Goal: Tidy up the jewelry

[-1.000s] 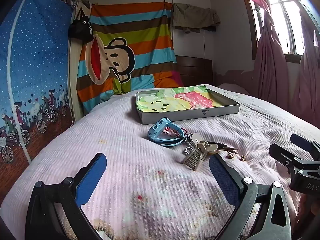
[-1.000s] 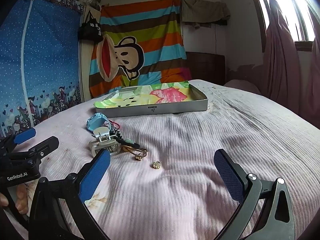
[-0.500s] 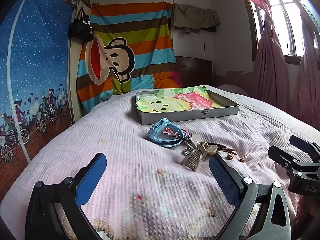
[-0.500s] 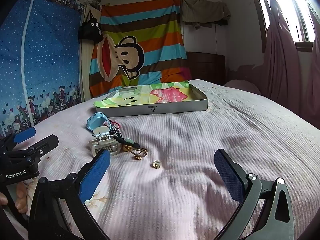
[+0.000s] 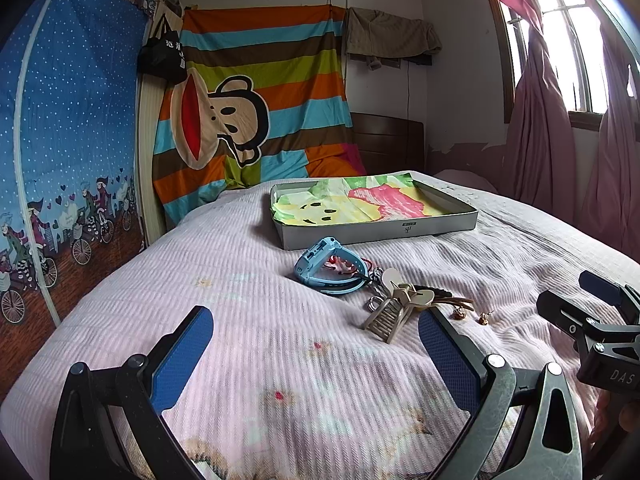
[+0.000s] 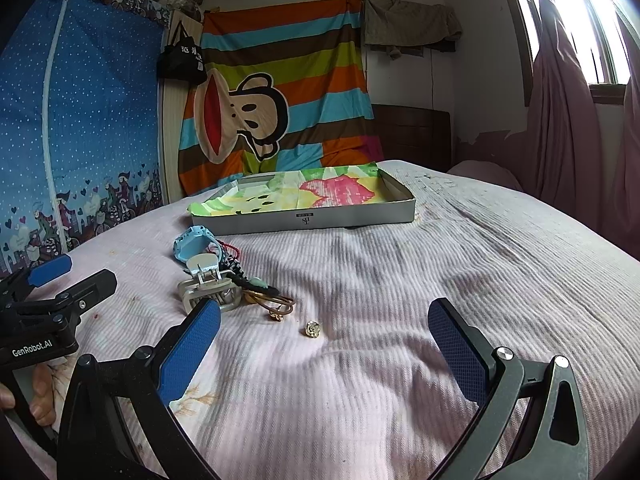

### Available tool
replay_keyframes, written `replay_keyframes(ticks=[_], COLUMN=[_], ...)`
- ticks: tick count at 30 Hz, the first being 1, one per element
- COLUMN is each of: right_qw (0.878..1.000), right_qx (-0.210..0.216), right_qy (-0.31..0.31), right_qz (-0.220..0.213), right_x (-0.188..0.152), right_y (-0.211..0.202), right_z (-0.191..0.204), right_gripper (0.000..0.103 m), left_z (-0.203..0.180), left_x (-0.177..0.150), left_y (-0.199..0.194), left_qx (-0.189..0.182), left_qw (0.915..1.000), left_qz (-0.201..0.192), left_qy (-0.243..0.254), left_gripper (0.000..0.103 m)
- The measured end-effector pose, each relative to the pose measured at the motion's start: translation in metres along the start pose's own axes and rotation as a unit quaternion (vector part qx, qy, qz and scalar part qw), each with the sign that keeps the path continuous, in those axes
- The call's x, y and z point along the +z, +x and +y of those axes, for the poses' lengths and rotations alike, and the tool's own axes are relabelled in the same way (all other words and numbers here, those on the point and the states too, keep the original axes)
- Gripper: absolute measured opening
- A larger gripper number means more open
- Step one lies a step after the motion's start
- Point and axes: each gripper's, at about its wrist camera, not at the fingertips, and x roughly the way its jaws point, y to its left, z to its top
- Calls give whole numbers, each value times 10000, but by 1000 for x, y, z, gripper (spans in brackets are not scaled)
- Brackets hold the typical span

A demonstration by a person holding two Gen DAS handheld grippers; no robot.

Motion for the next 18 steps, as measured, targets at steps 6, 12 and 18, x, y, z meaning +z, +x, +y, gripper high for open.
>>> replay_keyframes(ticks=[6, 12, 18], right_qw=[10000, 10000, 10000], right_qx=[-2, -3, -3], right_qy=[-3, -1, -3], right_qz=[-1, -2, -4], right_x=[1, 0, 1], right_y=[0, 0, 0], right_z=[0, 0, 0], right_gripper=[102, 102, 102], left_z=[0, -1, 0], left_x=[0, 0, 0], left_y=[0, 0, 0], left_qx=[-2, -4, -8], left_qw=[10000, 10000, 10000], left_qz=[-3, -5, -10], left_qy=[-1, -2, -6], left_gripper=[103, 103, 103])
